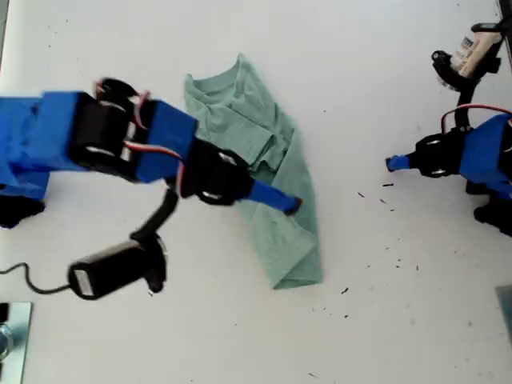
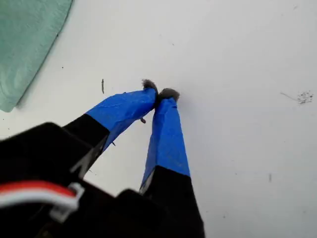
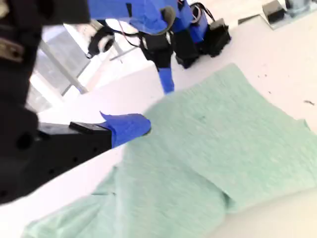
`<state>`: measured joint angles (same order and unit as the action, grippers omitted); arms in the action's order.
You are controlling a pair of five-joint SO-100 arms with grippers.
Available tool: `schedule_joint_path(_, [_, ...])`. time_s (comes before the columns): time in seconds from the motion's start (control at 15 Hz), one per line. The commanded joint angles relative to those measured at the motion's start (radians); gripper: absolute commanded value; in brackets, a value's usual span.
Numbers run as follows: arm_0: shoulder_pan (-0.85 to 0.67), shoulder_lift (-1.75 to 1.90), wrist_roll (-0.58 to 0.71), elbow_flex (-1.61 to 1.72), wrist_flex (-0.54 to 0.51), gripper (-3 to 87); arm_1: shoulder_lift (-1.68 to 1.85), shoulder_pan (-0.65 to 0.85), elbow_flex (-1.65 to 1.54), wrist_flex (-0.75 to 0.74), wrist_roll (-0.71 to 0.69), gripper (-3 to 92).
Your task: Fold t shirt
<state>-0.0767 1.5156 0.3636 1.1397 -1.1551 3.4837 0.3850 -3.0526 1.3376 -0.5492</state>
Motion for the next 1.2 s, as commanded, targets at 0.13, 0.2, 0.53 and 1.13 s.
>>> schedule_joint_path(0.13, [-0.061, 0.614, 0.048, 0.67, 0.087, 26.2, 0.014, 0.005, -0.037, 0.003, 0.006, 2.4])
schedule_joint_path(0.2, [-0.018, 0.6, 0.035, 0.71, 0.112, 25.9, 0.014, 0.009, -0.037, 0.003, 0.006, 2.4])
schedule_joint_path(0.53, [-0.058, 0.963, -0.227, 1.491, 0.36, 6.7, 0.014, 0.011, -0.04, 0.005, 0.011, 2.4])
schedule_joint_path(1.13, [-0.029, 1.029, -0.31, 1.261, 0.123, -0.2, -0.331, -0.178, 0.407, -0.028, 0.135, 2.5])
